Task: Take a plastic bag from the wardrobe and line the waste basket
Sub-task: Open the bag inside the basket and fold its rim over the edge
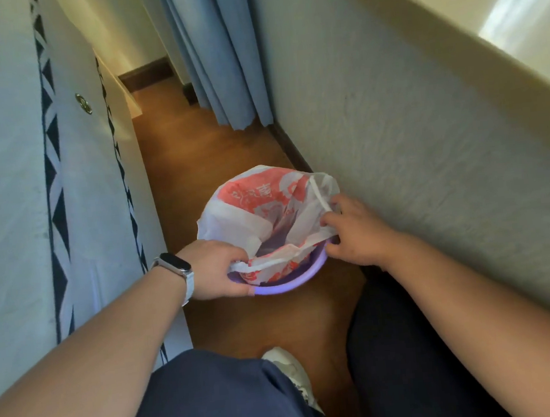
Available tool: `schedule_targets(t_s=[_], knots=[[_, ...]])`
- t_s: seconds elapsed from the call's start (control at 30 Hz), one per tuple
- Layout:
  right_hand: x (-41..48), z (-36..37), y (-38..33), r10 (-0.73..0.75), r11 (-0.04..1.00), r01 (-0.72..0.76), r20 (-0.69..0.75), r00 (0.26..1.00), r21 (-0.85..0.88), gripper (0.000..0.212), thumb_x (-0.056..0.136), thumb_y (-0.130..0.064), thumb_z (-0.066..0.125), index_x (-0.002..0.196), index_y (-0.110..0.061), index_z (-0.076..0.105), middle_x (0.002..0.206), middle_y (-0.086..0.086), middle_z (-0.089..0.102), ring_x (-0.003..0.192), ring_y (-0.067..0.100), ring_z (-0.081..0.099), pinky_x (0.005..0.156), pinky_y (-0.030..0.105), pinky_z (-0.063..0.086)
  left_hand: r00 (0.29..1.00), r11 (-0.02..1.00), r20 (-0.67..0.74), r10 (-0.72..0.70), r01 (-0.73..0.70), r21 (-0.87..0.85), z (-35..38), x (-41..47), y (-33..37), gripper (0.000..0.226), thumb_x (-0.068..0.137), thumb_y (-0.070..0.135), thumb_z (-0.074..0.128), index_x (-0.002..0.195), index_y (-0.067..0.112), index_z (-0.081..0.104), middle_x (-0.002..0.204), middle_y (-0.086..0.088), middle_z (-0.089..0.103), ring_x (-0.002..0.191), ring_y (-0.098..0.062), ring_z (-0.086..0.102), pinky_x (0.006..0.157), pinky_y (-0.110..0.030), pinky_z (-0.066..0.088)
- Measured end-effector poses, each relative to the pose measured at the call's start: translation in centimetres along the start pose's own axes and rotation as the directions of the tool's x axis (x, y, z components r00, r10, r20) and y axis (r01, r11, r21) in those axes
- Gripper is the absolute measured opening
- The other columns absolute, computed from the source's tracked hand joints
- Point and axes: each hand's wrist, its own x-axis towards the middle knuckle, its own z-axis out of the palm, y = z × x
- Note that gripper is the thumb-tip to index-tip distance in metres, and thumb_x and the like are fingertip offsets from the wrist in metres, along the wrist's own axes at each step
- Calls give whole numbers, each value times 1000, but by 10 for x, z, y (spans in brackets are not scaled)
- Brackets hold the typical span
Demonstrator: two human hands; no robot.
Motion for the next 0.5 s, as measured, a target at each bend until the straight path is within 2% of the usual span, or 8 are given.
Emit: schedule_targets(t_s=[0.1,0.2,0.33,0.4,0.5], knots=[[-1,1,3,-11,999,10,11,1000,53,31,86,-41,62,110,-21,59,115,2,45,105,24,50,88,40,49,1000,997,-2,23,-23,76,5,2,4,45,79,65,65,111,34,58,100,12,61,83,-11,55,64,-20,44],[-1,2,3,-32,996,30,21,999,78,19,89,-34,62,95,-17,57,98,1,50,88,23,54,77,41,50,1000,988,-23,22,-18,156,12,4,3,39,84,60,63,111,32,57,104,8,63,83,-10,51,67,-21,40],[-2,6,5,-2,990,-6,56,998,143,12,92,-26,60,93,-15,58,89,2,57,78,20,56,70,39,49,999,985,-40,23,-16,171,19,2,-6,39,89,58,57,117,31,58,110,7,65,86,-9,50,77,-22,48],[0,5,5,-2,985,-5,39,999,175,10,91,-24,62,93,-16,58,87,1,58,76,19,55,69,38,49,997,987,-75,16,-4,163,20,2,-10,41,89,59,55,120,31,57,112,7,65,92,-12,56,81,-25,51],[11,8,6,3,977,5,-38,999,213,7,90,-18,62,91,-11,61,89,4,60,79,22,57,71,38,48,983,987,-185,-11,39,153,20,9,-16,38,91,58,53,115,29,59,108,3,67,94,-18,59,74,-28,48]])
